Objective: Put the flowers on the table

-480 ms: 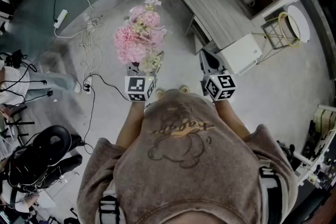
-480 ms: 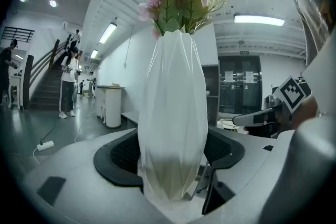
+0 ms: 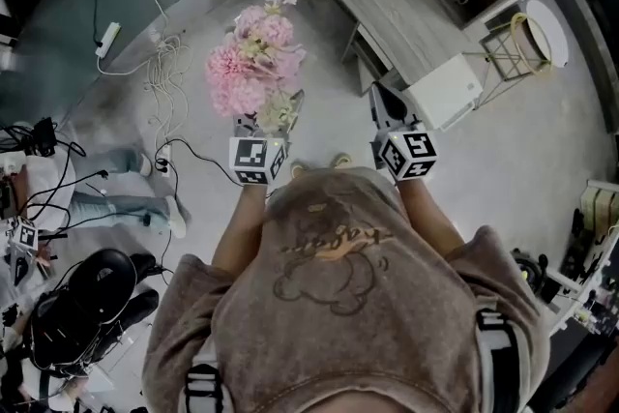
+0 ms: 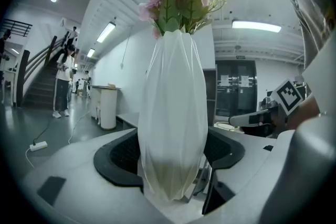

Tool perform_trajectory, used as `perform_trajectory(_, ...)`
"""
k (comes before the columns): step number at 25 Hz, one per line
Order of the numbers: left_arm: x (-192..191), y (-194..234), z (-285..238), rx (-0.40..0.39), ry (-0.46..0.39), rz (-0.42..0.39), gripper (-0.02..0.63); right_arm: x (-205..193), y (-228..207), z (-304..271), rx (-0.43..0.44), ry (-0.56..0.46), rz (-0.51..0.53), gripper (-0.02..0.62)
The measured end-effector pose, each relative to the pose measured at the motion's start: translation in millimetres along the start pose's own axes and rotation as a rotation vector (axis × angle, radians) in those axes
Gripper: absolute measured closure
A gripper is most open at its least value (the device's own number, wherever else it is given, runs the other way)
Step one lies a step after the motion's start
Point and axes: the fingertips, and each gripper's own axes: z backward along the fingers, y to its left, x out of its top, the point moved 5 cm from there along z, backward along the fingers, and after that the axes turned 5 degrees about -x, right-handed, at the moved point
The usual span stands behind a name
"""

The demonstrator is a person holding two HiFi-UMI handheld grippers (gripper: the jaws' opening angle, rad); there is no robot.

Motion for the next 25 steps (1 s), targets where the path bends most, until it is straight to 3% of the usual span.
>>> perform_trajectory(5,21.5,-37.7,0.0,-0.035,-0.005,-0.010,0.242,17.0,-18.9,38.5,-0.027,-0.051,0.013,0.601)
perform_trajectory(8,33.0,-38.7,0.1,-0.040,-0.018,-0.004,0.242,23.0,-24.8,43.0,-0.046,-0.062,0.021,0.601)
perform_trajectory(15,35.3,60.4,-1.0,-0.013,-0.052,0.030,0.242,29.4,18.4,-37.3,-0.034,-0.073,0.035,0.600)
perform_trajectory(25,45.7,130.4,-86.0,-0.009,-0.072,0.039,0.242,52.1,1.6,-150.5,0.021,-0.059,0.049,0.600)
